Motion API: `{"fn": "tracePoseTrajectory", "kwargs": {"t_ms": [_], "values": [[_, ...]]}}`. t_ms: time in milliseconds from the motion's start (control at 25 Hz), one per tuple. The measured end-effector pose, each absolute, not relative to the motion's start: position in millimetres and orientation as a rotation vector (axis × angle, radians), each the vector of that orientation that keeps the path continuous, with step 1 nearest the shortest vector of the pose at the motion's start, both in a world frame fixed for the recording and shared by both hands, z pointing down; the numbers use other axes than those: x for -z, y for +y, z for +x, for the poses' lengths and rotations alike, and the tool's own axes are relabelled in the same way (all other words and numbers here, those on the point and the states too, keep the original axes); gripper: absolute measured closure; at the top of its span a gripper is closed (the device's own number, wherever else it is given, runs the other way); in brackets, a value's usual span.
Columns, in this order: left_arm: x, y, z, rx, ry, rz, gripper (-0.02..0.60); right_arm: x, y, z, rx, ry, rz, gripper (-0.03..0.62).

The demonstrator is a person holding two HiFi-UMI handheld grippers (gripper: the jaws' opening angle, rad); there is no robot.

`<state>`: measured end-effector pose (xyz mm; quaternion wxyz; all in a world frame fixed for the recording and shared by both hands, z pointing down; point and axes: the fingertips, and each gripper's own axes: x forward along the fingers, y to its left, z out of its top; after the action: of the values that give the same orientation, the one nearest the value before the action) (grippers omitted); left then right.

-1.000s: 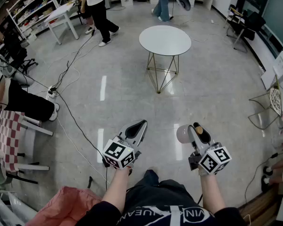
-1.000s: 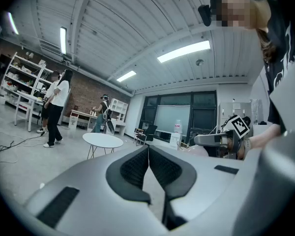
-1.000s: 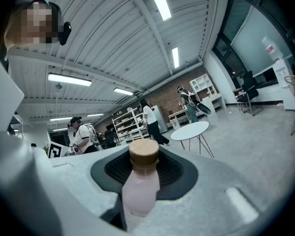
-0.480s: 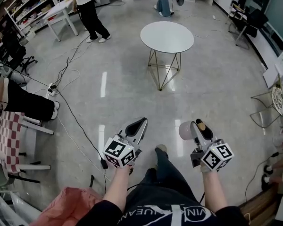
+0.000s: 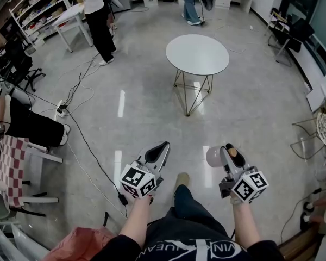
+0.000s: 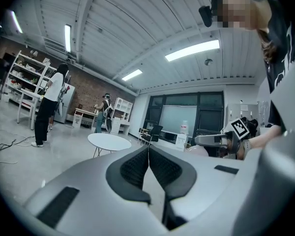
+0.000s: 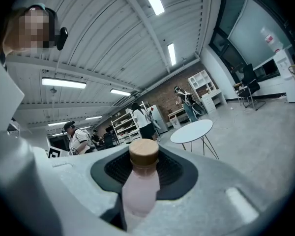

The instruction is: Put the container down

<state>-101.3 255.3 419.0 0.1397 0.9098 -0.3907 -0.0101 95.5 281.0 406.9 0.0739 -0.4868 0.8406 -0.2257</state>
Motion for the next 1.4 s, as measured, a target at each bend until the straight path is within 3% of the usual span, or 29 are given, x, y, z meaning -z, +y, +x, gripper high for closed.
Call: {"fn": "tracePoseTrajectory", "kwargs": {"t_ms": [1400], "values": [[-413.3,42.2,-79.7,0.007,-1.168,2.608,0.568,-415.0,57.6,109.5,0.713,2.553,-1.382,0.470]]}}
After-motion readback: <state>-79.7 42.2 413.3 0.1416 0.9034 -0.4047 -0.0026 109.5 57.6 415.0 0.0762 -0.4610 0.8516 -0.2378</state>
